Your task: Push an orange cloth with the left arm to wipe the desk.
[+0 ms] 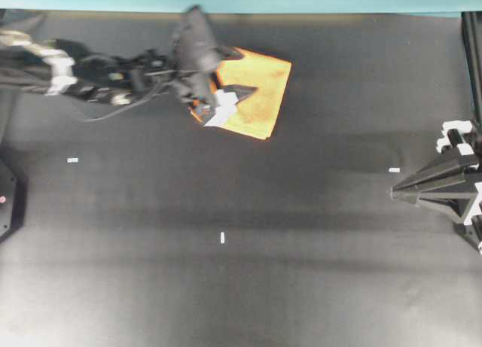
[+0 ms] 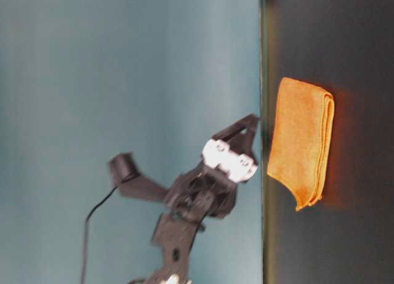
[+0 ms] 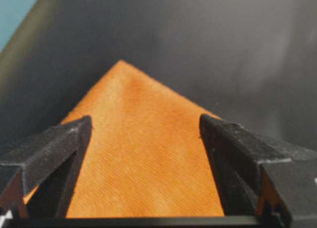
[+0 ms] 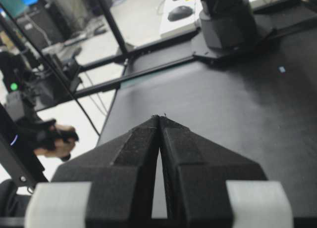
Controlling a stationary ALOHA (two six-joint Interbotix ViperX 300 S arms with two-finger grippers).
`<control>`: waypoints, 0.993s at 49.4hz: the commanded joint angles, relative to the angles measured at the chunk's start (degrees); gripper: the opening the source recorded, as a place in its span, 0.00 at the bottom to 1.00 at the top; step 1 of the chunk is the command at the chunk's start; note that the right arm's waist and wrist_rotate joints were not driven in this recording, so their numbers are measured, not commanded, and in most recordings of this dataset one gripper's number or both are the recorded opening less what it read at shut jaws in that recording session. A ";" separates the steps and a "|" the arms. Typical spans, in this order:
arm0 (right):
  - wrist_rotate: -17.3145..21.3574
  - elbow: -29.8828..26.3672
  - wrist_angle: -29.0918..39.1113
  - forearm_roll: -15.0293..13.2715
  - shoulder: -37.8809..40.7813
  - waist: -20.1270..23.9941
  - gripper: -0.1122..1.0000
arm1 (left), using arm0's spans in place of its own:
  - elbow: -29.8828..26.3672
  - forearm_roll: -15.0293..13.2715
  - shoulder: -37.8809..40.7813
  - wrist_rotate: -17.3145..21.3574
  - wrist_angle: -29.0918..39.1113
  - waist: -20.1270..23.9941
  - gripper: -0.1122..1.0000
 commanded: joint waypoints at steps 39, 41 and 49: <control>-0.09 0.62 -0.35 0.09 0.09 0.00 0.10 | 2.11 0.26 2.37 -0.26 11.16 -2.46 0.85; -0.09 0.62 -0.35 0.09 0.09 0.00 0.10 | 3.08 0.26 1.67 -0.26 11.16 -3.08 0.85; 0.00 0.62 -0.53 0.09 0.09 -0.09 0.10 | 7.38 0.26 -1.41 -0.18 11.16 -5.80 0.85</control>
